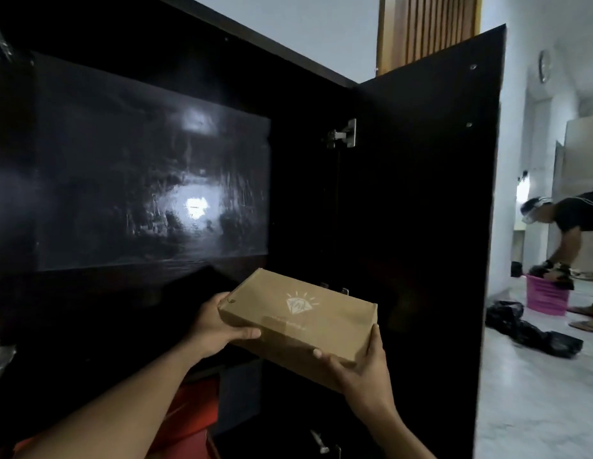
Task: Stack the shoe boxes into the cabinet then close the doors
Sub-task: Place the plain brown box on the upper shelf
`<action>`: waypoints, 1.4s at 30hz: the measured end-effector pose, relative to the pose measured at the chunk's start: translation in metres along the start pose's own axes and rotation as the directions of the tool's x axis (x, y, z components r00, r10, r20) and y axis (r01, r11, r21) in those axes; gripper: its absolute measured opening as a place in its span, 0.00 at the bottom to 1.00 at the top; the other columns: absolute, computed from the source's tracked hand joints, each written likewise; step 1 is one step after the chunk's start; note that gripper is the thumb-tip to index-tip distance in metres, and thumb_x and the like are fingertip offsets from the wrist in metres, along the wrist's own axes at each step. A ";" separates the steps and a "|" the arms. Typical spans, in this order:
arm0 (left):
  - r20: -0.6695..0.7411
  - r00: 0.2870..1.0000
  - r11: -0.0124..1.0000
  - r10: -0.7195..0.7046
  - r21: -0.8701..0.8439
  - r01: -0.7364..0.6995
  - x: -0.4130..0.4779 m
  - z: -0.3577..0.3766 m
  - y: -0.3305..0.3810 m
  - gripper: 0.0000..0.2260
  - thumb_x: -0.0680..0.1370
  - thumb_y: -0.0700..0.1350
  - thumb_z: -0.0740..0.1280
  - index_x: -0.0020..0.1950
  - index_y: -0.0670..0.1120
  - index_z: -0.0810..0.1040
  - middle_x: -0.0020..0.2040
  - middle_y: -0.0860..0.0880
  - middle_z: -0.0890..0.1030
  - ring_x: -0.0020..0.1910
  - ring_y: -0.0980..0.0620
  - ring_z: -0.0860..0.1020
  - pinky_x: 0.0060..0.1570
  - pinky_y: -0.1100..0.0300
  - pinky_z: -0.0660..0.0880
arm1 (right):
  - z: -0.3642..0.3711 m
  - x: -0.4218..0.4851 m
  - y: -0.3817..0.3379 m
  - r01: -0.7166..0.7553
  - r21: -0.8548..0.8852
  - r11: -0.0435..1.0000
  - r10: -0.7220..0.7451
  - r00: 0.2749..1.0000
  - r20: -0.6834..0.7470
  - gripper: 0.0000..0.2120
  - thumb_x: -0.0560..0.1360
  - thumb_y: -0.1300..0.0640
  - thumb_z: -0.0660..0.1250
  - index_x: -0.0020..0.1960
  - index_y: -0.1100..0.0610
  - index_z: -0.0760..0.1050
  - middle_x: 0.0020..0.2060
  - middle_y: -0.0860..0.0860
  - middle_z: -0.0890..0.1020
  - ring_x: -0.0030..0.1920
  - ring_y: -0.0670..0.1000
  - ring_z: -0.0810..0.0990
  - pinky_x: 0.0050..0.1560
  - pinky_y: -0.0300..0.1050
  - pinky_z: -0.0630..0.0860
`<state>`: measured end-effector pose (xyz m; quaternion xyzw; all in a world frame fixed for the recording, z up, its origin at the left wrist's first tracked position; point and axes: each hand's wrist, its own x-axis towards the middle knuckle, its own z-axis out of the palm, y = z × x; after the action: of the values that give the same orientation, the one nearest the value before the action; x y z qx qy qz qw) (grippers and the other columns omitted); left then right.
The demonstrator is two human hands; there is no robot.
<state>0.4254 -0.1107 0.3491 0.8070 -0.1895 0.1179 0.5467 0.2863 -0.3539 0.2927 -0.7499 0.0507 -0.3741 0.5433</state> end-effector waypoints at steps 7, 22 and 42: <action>-0.089 0.989 0.993 -0.119 0.007 0.120 0.032 0.008 -0.049 0.53 0.61 0.52 0.84 0.79 0.44 0.60 0.71 0.45 0.73 0.68 0.46 0.73 0.66 0.52 0.72 | 0.051 0.017 0.038 -0.041 0.004 0.999 0.041 0.999 -0.013 0.51 0.56 0.25 0.75 0.74 0.36 0.59 0.66 0.44 0.74 0.65 0.48 0.76 0.60 0.54 0.80; 0.018 0.999 0.995 -0.042 0.096 0.040 0.030 0.081 -0.018 0.61 0.58 0.62 0.81 0.81 0.47 0.53 0.79 0.48 0.59 0.77 0.48 0.60 0.72 0.55 0.62 | 0.072 0.081 0.036 -0.318 0.041 0.947 0.314 0.946 0.082 0.42 0.73 0.45 0.74 0.80 0.50 0.57 0.50 0.52 0.82 0.51 0.50 0.83 0.56 0.59 0.81; -0.061 0.994 0.975 -0.093 0.198 0.103 0.069 0.088 -0.037 0.41 0.71 0.53 0.77 0.78 0.42 0.63 0.74 0.43 0.69 0.73 0.45 0.68 0.69 0.56 0.67 | 0.094 0.123 0.032 -0.435 0.014 0.900 0.421 0.880 0.219 0.31 0.82 0.50 0.63 0.80 0.48 0.53 0.57 0.47 0.75 0.51 0.50 0.77 0.54 0.56 0.81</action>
<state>0.5024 -0.1923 0.3131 0.8631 -0.1224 0.1301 0.4725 0.4420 -0.3531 0.3156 -0.7382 0.1455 -0.1645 0.6378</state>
